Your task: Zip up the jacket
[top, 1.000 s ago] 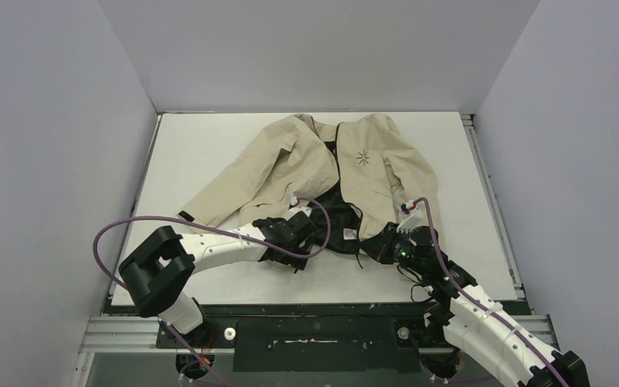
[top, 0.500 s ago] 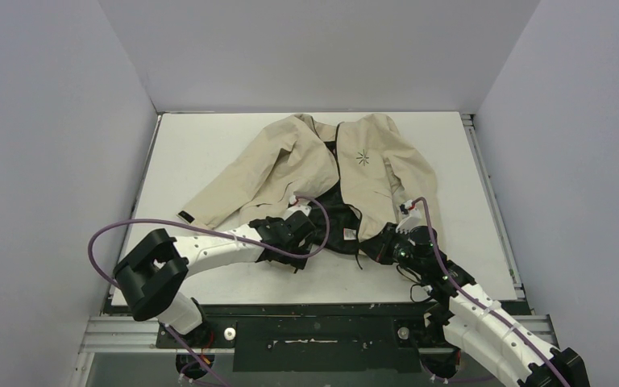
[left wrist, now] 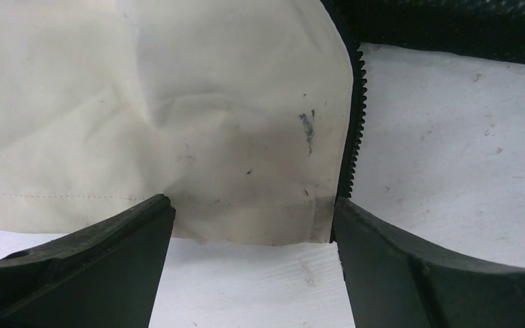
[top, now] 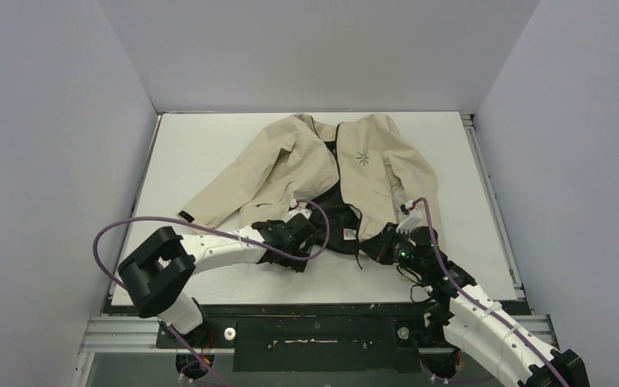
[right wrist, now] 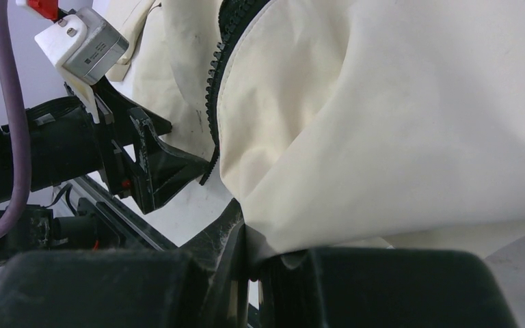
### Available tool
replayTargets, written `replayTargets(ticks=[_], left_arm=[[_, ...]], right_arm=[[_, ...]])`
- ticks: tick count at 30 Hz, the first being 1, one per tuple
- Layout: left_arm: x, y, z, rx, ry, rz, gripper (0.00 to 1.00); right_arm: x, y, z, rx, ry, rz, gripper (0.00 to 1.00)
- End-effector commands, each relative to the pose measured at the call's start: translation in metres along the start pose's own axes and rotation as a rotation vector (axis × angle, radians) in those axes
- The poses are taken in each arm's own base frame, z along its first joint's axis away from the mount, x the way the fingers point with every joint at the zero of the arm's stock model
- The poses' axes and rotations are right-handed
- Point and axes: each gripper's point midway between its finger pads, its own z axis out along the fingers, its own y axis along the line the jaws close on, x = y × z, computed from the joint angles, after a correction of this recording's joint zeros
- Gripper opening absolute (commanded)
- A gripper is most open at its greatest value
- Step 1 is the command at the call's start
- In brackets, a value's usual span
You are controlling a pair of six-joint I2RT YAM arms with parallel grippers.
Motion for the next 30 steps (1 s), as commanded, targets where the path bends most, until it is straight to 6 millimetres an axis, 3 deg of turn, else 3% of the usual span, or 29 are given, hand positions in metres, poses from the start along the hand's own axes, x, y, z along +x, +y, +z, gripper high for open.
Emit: replayTargets(ticks=[1,9,17,27,29,30], left_arm=[[0.016,0.003,0.014,-0.033,0.048,0.024,0.83],[0.027,0.003,0.019,-0.026,0.087,0.044,0.55],[0.035,0.001,0.023,-0.014,0.113,0.049,0.39],[0.036,-0.002,0.022,0.006,0.114,0.036,0.10],[0.035,-0.002,0.021,0.008,0.110,0.031,0.00],[0.034,-0.003,0.020,0.010,0.107,0.024,0.00]], right_arm=[[-0.013,0.005,0.000,-0.026,-0.059,-0.005,0.00],[-0.013,0.006,-0.001,-0.025,-0.062,-0.004,0.00],[-0.014,0.007,-0.001,-0.028,-0.065,-0.002,0.00],[-0.015,0.007,-0.003,-0.029,-0.072,-0.003,0.00],[-0.015,0.006,-0.003,-0.029,-0.072,-0.003,0.00],[-0.015,0.006,-0.003,-0.028,-0.072,-0.002,0.00]])
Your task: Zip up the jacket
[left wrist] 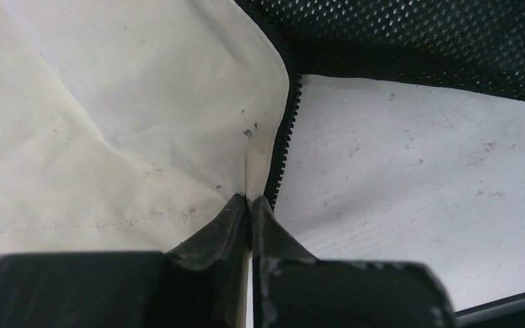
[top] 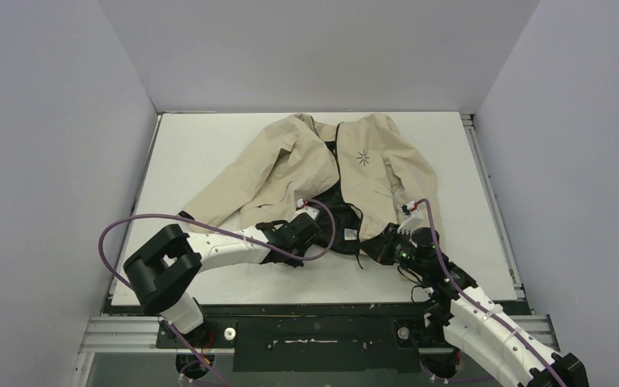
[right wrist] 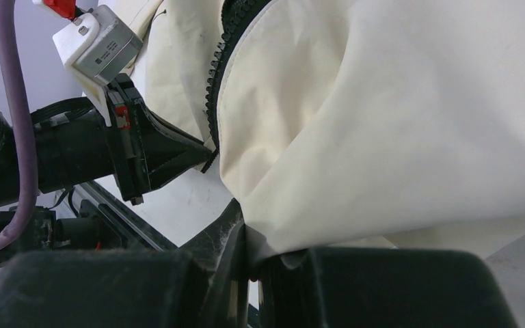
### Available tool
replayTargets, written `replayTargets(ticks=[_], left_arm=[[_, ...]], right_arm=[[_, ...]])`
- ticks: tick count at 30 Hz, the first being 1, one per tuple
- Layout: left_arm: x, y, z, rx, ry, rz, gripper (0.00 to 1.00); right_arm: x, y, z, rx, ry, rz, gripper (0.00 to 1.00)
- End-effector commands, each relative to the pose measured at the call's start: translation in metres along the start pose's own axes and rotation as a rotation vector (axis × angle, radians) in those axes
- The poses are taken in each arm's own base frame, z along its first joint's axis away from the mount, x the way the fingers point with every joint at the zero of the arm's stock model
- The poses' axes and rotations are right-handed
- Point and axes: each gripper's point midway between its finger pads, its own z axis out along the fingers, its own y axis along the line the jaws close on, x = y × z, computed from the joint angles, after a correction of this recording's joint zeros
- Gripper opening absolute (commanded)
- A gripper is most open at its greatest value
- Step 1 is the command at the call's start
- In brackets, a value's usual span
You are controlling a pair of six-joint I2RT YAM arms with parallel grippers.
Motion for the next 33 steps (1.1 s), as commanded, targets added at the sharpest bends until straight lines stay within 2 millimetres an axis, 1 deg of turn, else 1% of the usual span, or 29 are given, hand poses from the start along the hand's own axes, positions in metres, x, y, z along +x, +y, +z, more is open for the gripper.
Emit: replayTargets(ticks=[1,3,7,9,10,13,17,18,21,22,24,26,27,33], left_arm=[[0.041,0.027,0.008,-0.094,0.128,0.035,0.00],[0.035,0.023,0.005,-0.076,0.113,0.023,0.00],[0.008,0.003,-0.012,0.022,0.028,-0.019,0.00],[-0.011,-0.010,-0.024,0.095,-0.040,-0.048,0.00],[-0.021,-0.017,-0.031,0.138,-0.076,-0.063,0.00],[-0.048,-0.033,-0.053,0.269,-0.179,-0.111,0.00],[-0.075,-0.043,-0.082,0.405,-0.296,-0.184,0.00],[-0.083,-0.044,-0.092,0.437,-0.333,-0.205,0.00],[-0.099,-0.043,-0.112,0.501,-0.431,-0.284,0.00],[-0.106,-0.043,-0.118,0.530,-0.475,-0.327,0.00],[-0.115,-0.043,-0.132,0.589,-0.553,-0.376,0.00],[-0.124,-0.042,-0.146,0.645,-0.630,-0.430,0.00],[-0.132,-0.043,-0.157,0.690,-0.687,-0.445,0.00],[-0.153,-0.041,-0.202,0.836,-0.921,-0.476,0.00]], right_arm=[[-0.014,0.006,0.000,-0.021,-0.058,-0.005,0.00],[-0.014,0.007,0.000,-0.024,-0.057,-0.005,0.00],[-0.016,0.010,-0.002,-0.035,-0.066,-0.006,0.00],[-0.020,0.013,-0.003,-0.040,-0.078,-0.012,0.00],[-0.019,0.011,-0.004,-0.028,-0.068,-0.011,0.00],[-0.025,0.017,-0.006,-0.039,-0.081,-0.021,0.00],[-0.036,0.028,-0.009,-0.068,-0.097,-0.032,0.00],[-0.038,0.033,-0.011,-0.082,-0.103,-0.035,0.00],[-0.047,0.048,-0.016,-0.138,-0.125,-0.043,0.00],[-0.057,0.059,-0.020,-0.175,-0.158,-0.054,0.00],[-0.065,0.074,-0.026,-0.237,-0.181,-0.062,0.01],[-0.074,0.087,-0.032,-0.277,-0.201,-0.068,0.00],[-0.077,0.092,-0.034,-0.290,-0.208,-0.072,0.00],[-0.095,0.137,-0.057,-0.466,-0.256,-0.140,0.00]])
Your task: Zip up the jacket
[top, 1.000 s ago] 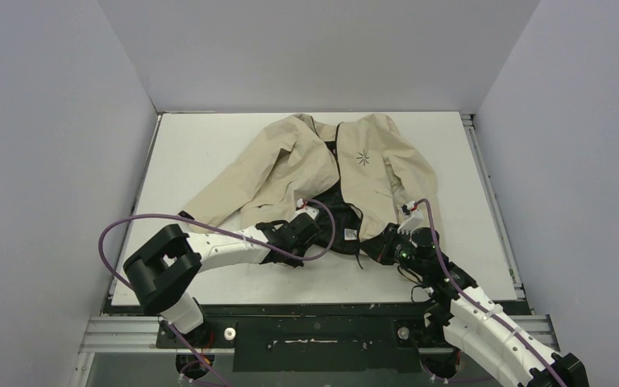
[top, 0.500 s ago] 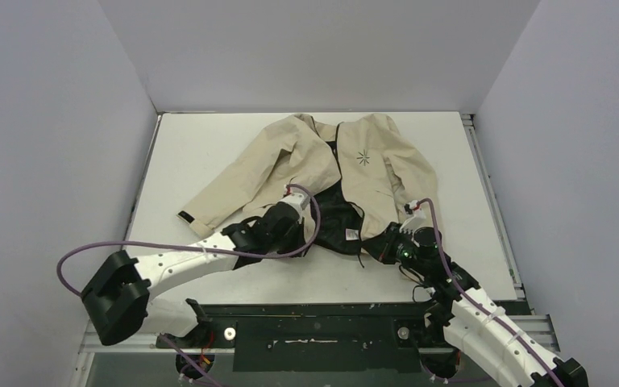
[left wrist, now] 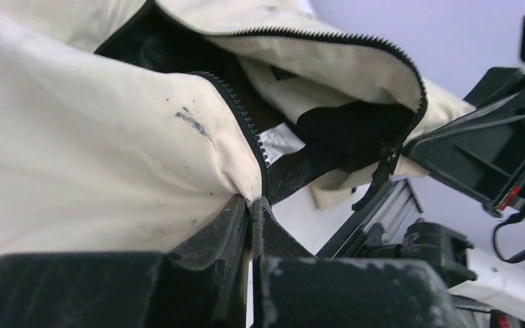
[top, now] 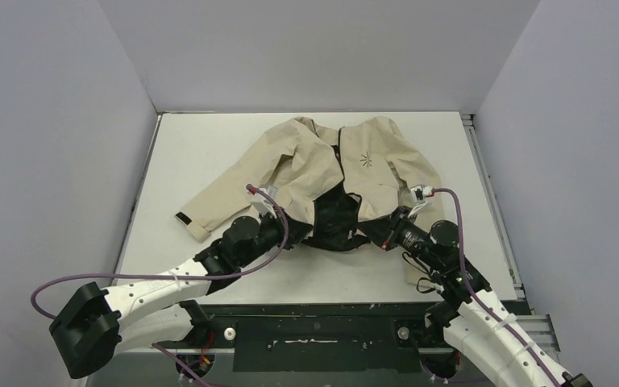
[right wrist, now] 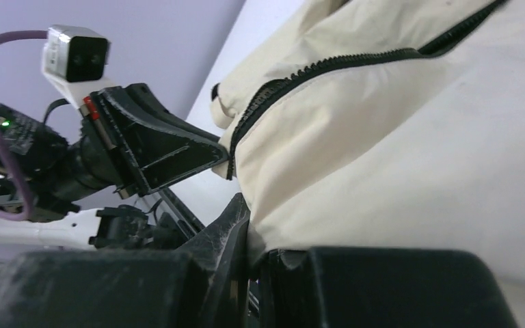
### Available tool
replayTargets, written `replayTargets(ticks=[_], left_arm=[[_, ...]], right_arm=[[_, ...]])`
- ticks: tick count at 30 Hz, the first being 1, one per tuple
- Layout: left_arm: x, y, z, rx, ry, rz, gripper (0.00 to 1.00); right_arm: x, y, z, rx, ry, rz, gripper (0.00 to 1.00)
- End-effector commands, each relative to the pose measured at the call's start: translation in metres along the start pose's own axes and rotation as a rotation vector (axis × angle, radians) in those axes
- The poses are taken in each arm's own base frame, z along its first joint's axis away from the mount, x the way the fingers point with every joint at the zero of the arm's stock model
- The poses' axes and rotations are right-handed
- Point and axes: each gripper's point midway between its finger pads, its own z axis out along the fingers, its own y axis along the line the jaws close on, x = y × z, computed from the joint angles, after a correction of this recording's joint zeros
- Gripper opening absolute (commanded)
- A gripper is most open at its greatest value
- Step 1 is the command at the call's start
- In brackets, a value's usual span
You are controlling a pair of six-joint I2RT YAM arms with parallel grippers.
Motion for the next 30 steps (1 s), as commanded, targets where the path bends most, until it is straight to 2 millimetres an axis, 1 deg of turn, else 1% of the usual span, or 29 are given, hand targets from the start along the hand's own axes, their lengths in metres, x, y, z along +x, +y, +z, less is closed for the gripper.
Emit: replayTargets(ticks=[1,4,7,9,10,12,14,17,22,27,30], left_arm=[[-0.071,-0.068,-0.016,0.289,-0.293,-0.049,0.00],[-0.087,-0.088,-0.025,0.382,-0.366,-0.027,0.00],[-0.098,-0.109,-0.034,0.487,-0.422,0.014,0.00],[-0.108,-0.119,-0.041,0.541,-0.477,0.026,0.00],[-0.107,-0.122,-0.042,0.560,-0.476,0.031,0.00],[-0.114,-0.130,-0.053,0.622,-0.529,0.046,0.00],[-0.119,-0.135,-0.064,0.669,-0.579,0.047,0.00],[-0.123,-0.135,-0.074,0.707,-0.636,0.044,0.00],[-0.124,-0.138,-0.078,0.728,-0.649,0.045,0.00],[-0.122,-0.143,-0.086,0.782,-0.663,0.057,0.00],[-0.119,-0.146,-0.087,0.803,-0.655,0.070,0.00]], right_arm=[[-0.047,0.070,-0.011,-0.241,-0.119,-0.099,0.00],[-0.057,0.085,-0.012,-0.284,-0.126,-0.144,0.00],[-0.064,0.100,-0.014,-0.343,-0.134,-0.185,0.00],[-0.068,0.109,-0.015,-0.378,-0.142,-0.207,0.00],[-0.070,0.114,-0.016,-0.399,-0.146,-0.214,0.00],[-0.074,0.125,-0.020,-0.446,-0.158,-0.230,0.00],[-0.076,0.135,-0.024,-0.499,-0.168,-0.246,0.00],[-0.075,0.146,-0.029,-0.570,-0.175,-0.275,0.00],[-0.072,0.155,-0.034,-0.642,-0.173,-0.307,0.00],[-0.070,0.157,-0.030,-0.661,-0.144,-0.308,0.00],[-0.068,0.161,-0.029,-0.686,-0.119,-0.308,0.00]])
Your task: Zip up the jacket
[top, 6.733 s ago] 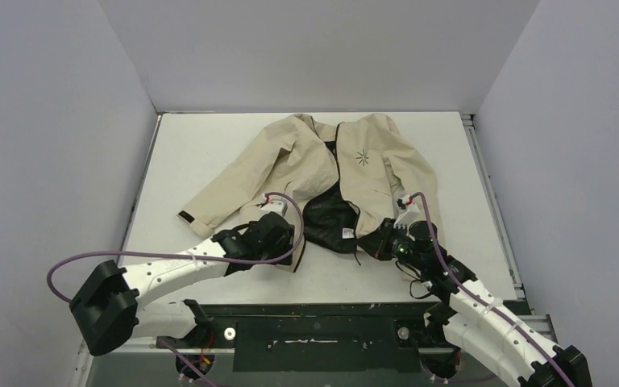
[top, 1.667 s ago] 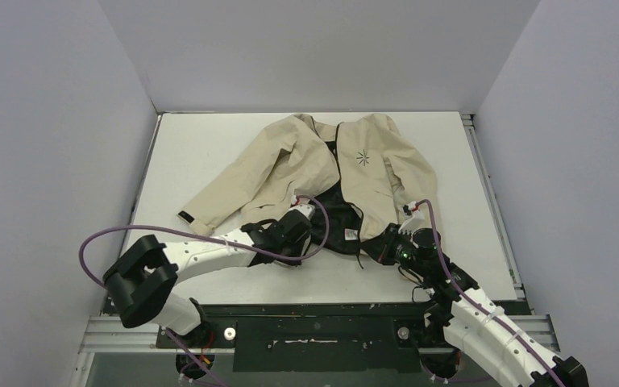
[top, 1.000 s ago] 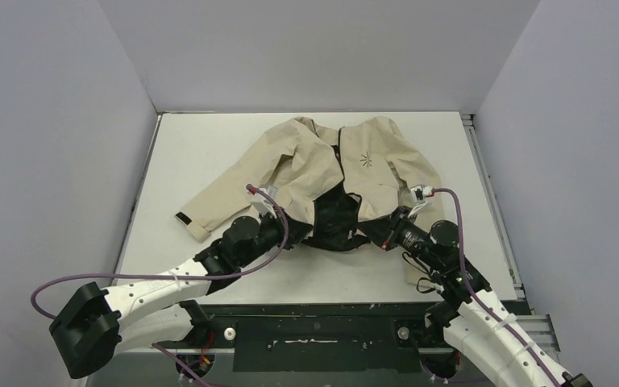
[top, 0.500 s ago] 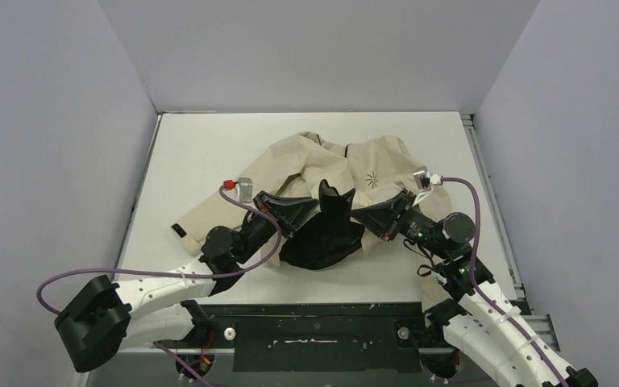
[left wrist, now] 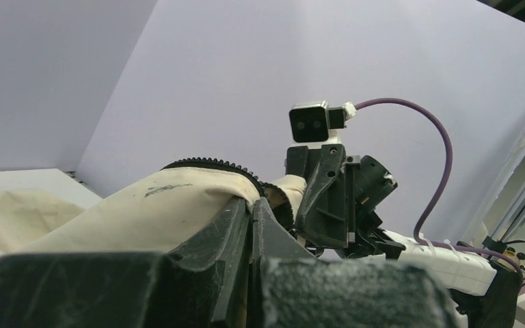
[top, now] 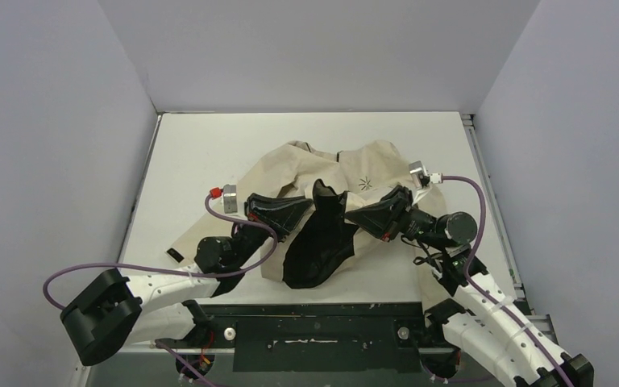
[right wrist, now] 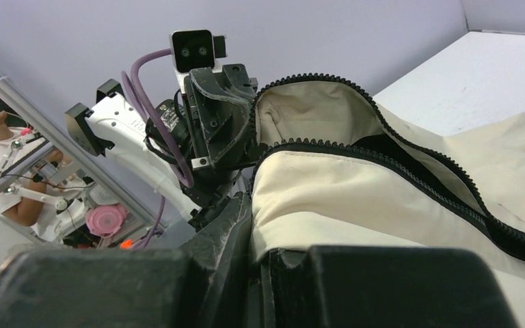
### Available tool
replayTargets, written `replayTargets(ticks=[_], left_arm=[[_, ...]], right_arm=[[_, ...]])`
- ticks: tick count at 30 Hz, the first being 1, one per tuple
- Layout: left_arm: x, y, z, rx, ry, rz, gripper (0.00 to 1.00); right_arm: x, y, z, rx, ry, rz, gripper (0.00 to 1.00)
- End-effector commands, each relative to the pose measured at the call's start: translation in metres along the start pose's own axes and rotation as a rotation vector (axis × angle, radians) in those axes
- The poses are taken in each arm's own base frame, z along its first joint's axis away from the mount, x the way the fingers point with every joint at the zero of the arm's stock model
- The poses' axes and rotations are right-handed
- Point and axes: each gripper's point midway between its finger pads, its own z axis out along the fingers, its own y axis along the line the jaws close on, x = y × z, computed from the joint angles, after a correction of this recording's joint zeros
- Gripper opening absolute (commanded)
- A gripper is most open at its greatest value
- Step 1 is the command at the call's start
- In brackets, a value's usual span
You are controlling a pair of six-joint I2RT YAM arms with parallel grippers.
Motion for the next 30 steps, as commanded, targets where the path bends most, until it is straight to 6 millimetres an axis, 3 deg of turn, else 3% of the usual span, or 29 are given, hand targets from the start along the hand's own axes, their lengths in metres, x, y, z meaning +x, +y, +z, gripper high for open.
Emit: replayTargets(ticks=[1,30], left_arm=[[-0.018,-0.029,0.001,0.134,-0.064,0.017,0.00],[-0.015,-0.028,0.003,0.131,-0.055,-0.012,0.00]], right_arm=[[-0.024,0.033,0.006,-0.141,-0.032,-0.106,0.00],[-0.017,0.030,0.035,-0.129,0.026,-0.073,0.00]])
